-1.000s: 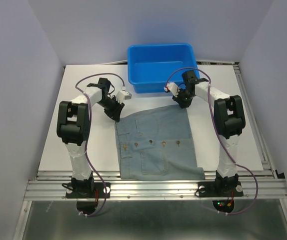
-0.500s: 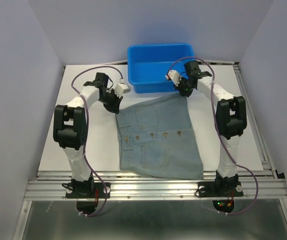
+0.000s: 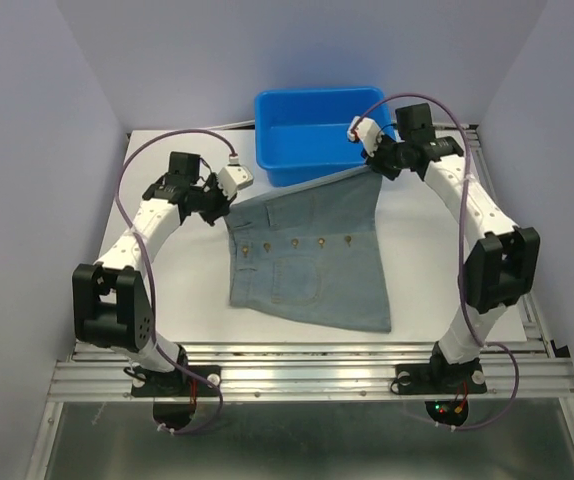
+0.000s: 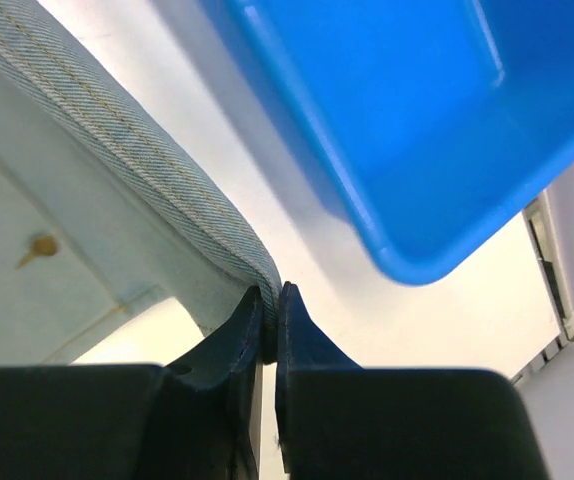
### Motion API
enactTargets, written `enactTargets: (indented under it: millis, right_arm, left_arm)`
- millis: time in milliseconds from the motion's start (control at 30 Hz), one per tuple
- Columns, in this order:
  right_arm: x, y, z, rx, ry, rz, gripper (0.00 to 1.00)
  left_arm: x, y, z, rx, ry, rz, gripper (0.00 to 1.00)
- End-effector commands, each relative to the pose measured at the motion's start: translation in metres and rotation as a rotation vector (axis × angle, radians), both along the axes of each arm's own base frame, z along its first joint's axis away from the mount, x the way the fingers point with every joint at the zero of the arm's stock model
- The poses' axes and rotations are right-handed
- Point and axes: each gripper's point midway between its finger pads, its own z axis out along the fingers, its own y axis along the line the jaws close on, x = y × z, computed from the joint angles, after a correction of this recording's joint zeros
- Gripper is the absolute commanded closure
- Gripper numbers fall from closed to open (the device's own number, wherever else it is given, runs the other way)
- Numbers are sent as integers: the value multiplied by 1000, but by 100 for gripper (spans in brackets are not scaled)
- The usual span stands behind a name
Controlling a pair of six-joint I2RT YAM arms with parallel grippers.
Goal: Fold and stack the skirts
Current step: Fold the skirt
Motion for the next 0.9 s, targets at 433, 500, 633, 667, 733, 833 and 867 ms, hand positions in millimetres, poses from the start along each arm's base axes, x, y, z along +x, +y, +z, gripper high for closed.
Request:
enactTargets:
  millis: [433,500,633,667,733,833,867]
  right_arm:
    - [-172,-17,-26,14,176,126,99]
    - [-186,-17,-31,11,183,136,99]
    - [-205,-15,-51,25,249,140,99]
    - [-209,-15,-57,27,267,140,99]
    - [-221,-13,-76,30,320,152,99]
    - [-229,-17,-92,15,343,152,99]
    - [-235,-18,-98,12,361,151,99]
  left_arm:
    - [-124,11,1,110,-217,-231,100]
    - [-137,11,-10,129,-181,-259,100]
    - [-159,8,-35,173,-77,-309,100]
    - [-166,5,-43,192,-48,-330,100]
    - [-175,2,-52,206,-4,-360,100]
    - [-189,-4,-61,227,30,-409,100]
    - [-189,-3,-63,238,22,-402,100]
